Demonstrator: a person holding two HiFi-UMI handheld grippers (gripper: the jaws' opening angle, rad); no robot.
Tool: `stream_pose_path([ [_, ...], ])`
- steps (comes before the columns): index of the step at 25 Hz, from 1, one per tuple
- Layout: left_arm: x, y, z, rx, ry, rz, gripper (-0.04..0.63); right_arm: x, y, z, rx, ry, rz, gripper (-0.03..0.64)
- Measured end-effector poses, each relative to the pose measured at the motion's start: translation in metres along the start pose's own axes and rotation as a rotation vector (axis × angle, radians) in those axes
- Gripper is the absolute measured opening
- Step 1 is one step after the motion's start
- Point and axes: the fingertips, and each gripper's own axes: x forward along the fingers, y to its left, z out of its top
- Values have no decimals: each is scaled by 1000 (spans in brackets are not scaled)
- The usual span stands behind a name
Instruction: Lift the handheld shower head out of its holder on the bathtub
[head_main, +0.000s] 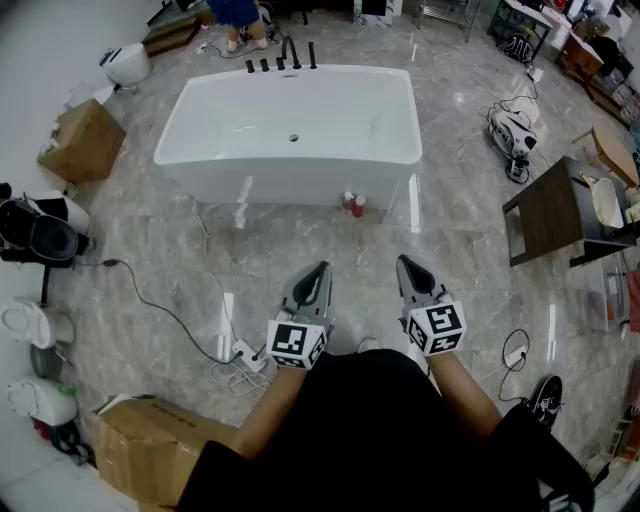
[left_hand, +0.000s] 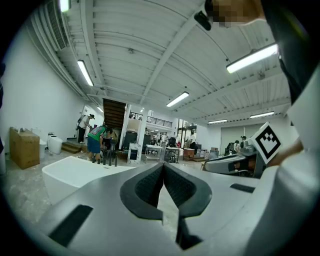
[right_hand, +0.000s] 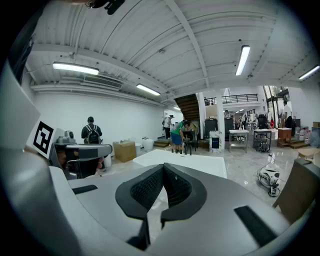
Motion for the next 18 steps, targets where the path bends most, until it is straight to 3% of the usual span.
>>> stream_pose_path([
  [9,10,-19,-1,2,-8,20,3,-8,-14,-5,-24,25,66,-3],
  [18,2,-23,-2,4,-14,70,3,-12,-12,10,-17,-60,121,-2],
])
